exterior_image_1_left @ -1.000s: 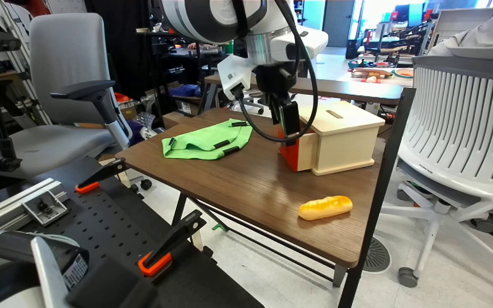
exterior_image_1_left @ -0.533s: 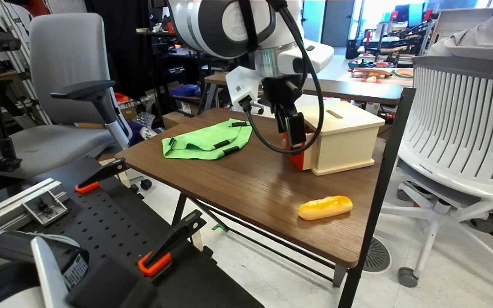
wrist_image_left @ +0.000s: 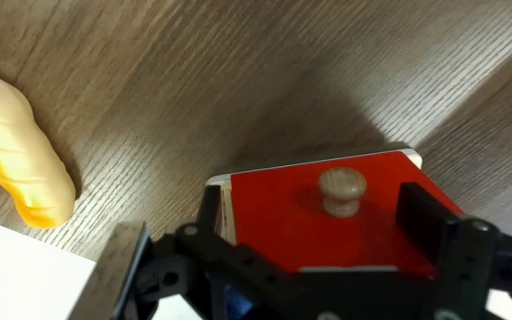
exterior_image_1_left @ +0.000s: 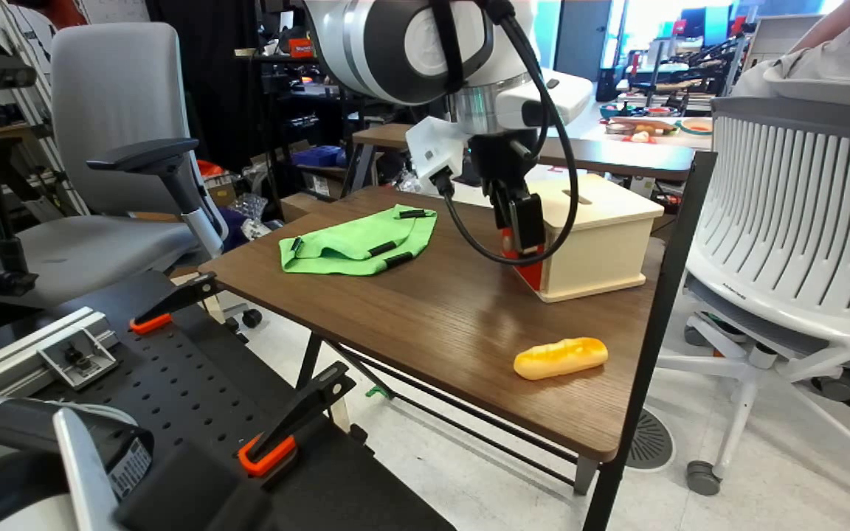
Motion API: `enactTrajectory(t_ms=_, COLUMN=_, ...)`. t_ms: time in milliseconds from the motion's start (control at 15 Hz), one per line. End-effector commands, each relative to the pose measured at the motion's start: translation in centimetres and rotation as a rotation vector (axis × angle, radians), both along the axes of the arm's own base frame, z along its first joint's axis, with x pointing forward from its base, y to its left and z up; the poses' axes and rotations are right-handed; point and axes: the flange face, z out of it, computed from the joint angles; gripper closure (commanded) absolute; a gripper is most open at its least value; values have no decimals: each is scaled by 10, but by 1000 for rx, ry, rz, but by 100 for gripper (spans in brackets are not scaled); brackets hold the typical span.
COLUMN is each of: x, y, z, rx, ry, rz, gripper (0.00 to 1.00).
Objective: Close the drawer
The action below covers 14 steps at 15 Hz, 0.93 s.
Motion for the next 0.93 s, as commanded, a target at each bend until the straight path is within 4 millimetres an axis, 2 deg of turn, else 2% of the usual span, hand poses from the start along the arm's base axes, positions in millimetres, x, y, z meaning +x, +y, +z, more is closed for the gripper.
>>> enactTrajectory(t_ms=0, x=13, y=-2, z=-4, rx=-37, ry=-23, rz=-9, gripper=0)
enactTrajectory(t_ms=400, x=16, y=-2, z=-10, rx=-42, ry=-13, rz=-5, gripper=0)
enactTrajectory(t_ms=667, x=4, y=3, z=-14, rx=-36, ry=32, rz=8, gripper=0)
enactTrajectory(t_ms=867, x=-11, y=13, z=-14, rx=-35, ry=52, rz=42, gripper=0)
